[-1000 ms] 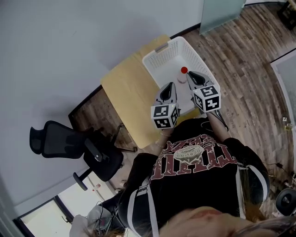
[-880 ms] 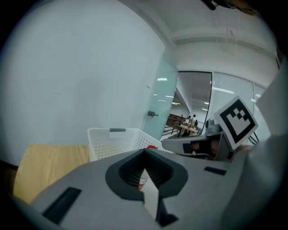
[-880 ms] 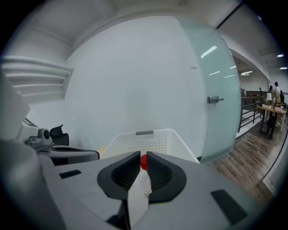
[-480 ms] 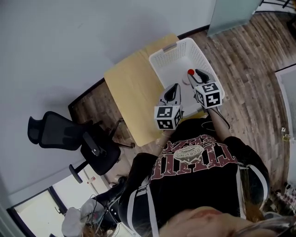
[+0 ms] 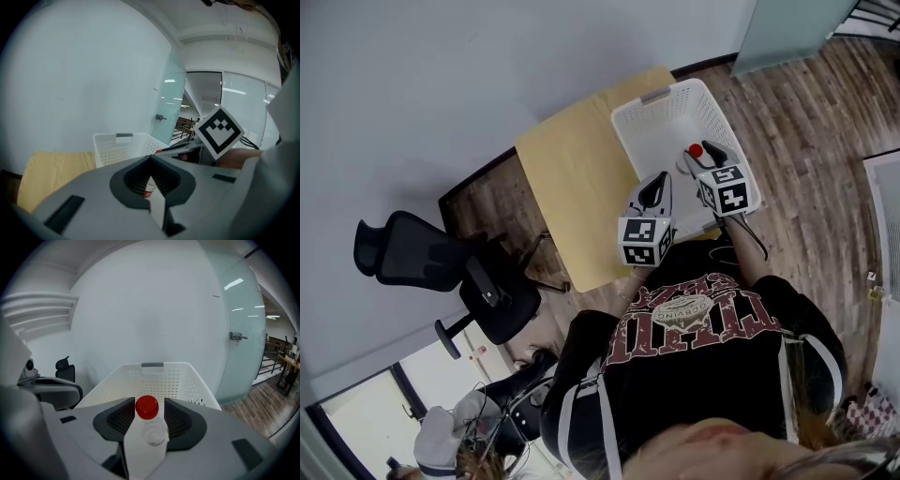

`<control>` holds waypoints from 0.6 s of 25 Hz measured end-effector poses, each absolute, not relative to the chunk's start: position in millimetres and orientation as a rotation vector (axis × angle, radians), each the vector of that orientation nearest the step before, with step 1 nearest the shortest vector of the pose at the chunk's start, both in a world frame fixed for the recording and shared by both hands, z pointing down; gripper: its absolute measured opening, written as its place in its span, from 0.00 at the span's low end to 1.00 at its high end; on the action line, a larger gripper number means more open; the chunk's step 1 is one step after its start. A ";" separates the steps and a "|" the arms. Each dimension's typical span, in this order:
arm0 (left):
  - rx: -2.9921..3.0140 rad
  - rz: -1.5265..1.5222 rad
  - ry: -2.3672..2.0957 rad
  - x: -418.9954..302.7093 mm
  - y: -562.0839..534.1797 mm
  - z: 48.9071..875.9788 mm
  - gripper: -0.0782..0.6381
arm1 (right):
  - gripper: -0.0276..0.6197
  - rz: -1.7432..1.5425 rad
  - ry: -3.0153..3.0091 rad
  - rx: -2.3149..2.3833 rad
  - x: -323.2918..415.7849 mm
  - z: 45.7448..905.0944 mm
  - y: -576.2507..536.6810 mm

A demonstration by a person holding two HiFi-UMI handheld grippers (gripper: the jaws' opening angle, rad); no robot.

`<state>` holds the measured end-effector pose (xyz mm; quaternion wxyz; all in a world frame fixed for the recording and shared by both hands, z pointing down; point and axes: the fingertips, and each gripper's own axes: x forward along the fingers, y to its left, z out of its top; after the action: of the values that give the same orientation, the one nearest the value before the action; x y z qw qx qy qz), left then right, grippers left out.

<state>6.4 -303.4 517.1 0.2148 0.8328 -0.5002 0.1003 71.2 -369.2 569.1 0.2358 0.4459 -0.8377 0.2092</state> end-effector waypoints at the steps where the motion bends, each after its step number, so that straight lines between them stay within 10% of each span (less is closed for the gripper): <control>1: 2.309 0.279 -1.389 6.0 -303.8 517.3 0.18 | 0.33 0.571 -2.295 1.215 69.9 570.7 -370.0; 15: 2.295 0.283 -1.397 -2.2 -306.8 522.8 0.18 | 0.32 0.466 -2.260 1.213 60.8 580.8 -377.4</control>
<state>-2.2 -306.8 522.8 0.2181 0.8290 -0.5047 0.1022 60.8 -377.4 580.8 0.2645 0.4487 -0.8361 0.1723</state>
